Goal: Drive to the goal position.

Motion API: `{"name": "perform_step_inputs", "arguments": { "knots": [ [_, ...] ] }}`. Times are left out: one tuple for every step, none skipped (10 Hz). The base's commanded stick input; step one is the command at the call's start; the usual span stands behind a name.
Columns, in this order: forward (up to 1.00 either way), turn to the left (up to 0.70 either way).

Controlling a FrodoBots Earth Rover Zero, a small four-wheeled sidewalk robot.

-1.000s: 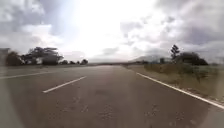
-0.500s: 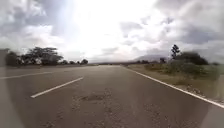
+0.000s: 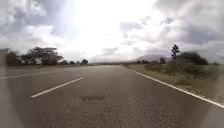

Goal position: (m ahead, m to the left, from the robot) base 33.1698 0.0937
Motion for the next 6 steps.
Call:
{"name": "perform_step_inputs", "arguments": {
  "knots": [
    [1.00,0.00],
    [1.00,0.00],
    [1.00,0.00],
    [1.00,0.00],
    [1.00,0.00],
    [1.00,0.00]
  ]
}}
